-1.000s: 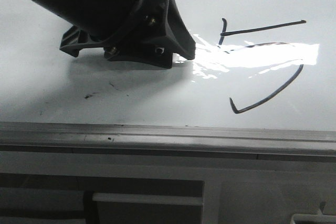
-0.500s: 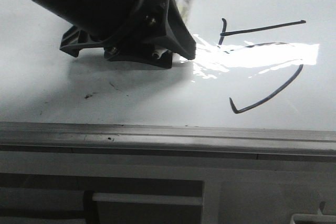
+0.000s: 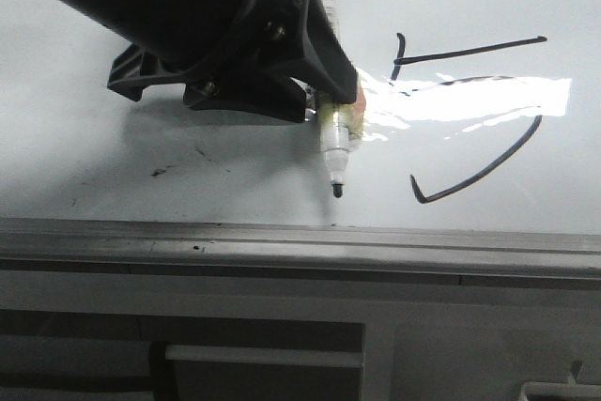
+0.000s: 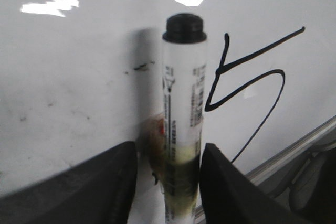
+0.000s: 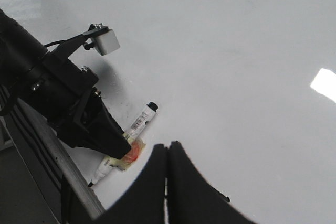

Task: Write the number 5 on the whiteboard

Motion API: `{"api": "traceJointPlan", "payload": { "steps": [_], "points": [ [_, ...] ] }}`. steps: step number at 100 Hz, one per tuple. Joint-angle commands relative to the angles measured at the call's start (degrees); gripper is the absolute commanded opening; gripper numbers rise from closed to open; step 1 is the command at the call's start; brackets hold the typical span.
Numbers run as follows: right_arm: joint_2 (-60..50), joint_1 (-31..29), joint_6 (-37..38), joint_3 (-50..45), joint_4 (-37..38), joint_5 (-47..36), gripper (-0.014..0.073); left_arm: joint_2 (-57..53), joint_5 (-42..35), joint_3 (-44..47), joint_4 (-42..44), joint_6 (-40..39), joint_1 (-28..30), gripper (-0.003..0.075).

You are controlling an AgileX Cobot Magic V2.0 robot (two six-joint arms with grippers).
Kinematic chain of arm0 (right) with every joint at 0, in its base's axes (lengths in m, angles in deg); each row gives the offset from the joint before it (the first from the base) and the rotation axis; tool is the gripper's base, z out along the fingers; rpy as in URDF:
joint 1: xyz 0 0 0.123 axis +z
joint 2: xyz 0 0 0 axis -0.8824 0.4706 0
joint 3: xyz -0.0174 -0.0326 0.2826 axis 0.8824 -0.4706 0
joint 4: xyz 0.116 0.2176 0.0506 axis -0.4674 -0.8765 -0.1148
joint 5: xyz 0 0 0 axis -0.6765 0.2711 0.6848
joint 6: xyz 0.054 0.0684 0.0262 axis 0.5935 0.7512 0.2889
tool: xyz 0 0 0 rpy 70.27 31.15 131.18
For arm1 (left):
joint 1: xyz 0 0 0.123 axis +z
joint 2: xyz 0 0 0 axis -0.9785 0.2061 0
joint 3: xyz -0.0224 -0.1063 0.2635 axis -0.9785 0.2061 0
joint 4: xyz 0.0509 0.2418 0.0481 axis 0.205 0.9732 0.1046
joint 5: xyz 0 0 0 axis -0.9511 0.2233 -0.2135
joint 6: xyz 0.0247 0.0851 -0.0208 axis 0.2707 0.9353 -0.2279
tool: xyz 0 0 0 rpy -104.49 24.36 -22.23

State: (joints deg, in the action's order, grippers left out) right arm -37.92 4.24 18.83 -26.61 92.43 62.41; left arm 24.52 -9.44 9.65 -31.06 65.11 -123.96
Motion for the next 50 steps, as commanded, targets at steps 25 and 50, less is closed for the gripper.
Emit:
{"api": "traceJointPlan", "payload": {
  "steps": [25,50],
  "points": [
    [0.2,-0.1,-0.1,1.6,2.7,-3.0,-0.006,0.1,-7.3,-0.7,0.7,-0.4,2.1,0.0308],
    [0.2,-0.1,-0.1,1.6,2.6,-3.0,-0.006,0.1,-7.3,-0.7,0.7,-0.4,2.1,0.0393]
  ]
}}
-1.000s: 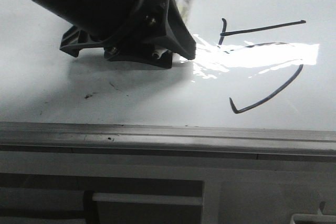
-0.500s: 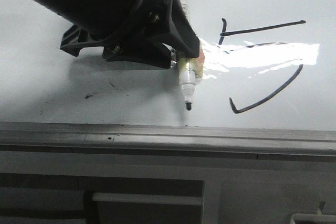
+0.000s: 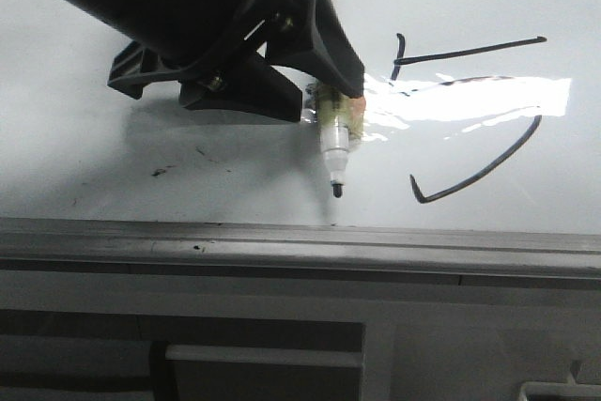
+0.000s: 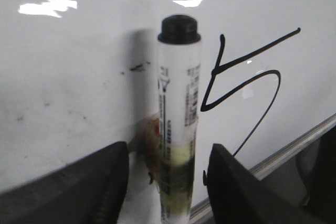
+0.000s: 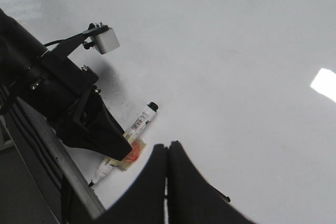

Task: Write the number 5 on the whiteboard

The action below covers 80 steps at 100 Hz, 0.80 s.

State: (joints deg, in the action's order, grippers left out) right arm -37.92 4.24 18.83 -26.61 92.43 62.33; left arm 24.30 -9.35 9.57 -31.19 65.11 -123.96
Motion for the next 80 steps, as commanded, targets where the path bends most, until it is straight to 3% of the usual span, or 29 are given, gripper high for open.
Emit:
{"api": "traceJointPlan", "payload": {
  "steps": [1,19,36,43,63,80],
  "points": [
    [0.2,-0.1,-0.1,1.6,2.6,-3.0,-0.006,0.3,-7.4,-0.6,0.8,-0.4,2.1,0.0393],
    [0.2,-0.1,-0.1,1.6,2.6,-3.0,-0.006,0.3,-7.4,-0.6,0.8,-0.4,2.1,0.0407],
    [0.2,-0.1,-0.1,1.6,2.6,-3.0,-0.006,0.2,-6.1,-1.9,0.8,-0.4,2.1,0.058],
    [0.2,-0.1,-0.1,1.6,2.6,-3.0,-0.006,-0.6,-4.4,-3.2,0.8,-0.4,2.1,0.0619],
    [0.1,-0.1,-0.1,1.6,2.6,-3.0,-0.006,-7.1,-3.9,-4.6,2.3,0.2,2.0,0.062],
    [-1.7,-0.1,-0.1,1.6,2.3,-1.6,-0.006,-16.1,-2.9,-4.6,12.1,0.2,2.0,0.0618]
  ]
}}
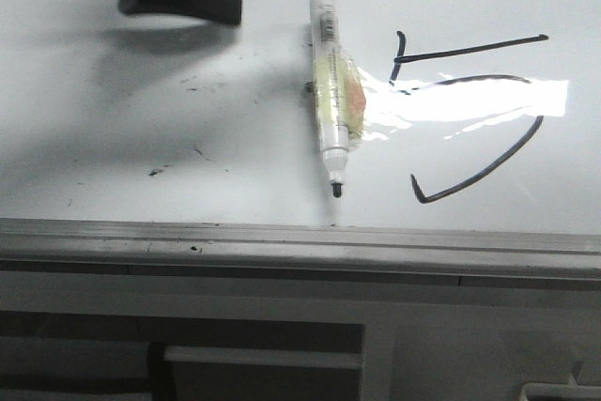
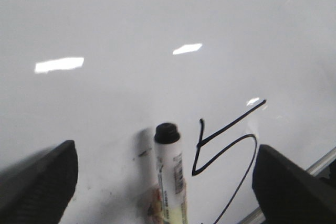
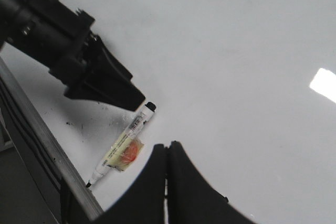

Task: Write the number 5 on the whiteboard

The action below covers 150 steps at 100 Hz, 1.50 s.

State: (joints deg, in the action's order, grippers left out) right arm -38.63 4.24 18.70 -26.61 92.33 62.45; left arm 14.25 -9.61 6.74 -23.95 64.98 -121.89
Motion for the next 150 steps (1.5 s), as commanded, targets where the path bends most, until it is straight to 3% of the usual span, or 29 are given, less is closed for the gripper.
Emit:
{"api": "traceJointPlan", "payload": {
  "steps": [1,11,29,55,69,93,150],
  "points": [
    [-1.3,-0.1,0.0,1.6,2.3,-1.6,-0.006,-6.5,-2.5,-1.8,5.7,0.3,-0.1,0.0617],
    [-3.6,-0.1,0.0,1.6,1.8,1.2,-0.006,-12.0,-1.0,-1.4,12.1,0.3,0.0,0.057],
    [-11.6,-0.1,0.0,-1.6,1.7,2.4,-0.006,-21.4,1.1,3.5,22.9,0.3,0.0,0.0368],
    [-24.5,-0.1,0.0,-13.4,1.6,4.0,-0.006,-31.8,0.2,15.5,31.3,0.3,0.0,0.0104],
    [-29.4,-0.1,0.0,-18.4,0.6,3.8,-0.006,-35.3,-1.4,20.0,31.9,0.3,0.0,0.0018],
    [-30.8,-0.1,0.0,-20.2,0.2,3.6,-0.0064,-40.3,-3.0,25.6,31.4,-0.1,0.8,-0.0013],
    [-30.8,-0.1,0.0,-20.2,0.2,3.8,-0.0064,-43.3,-6.3,26.0,31.4,-0.1,12.7,-0.0013]
  ]
}}
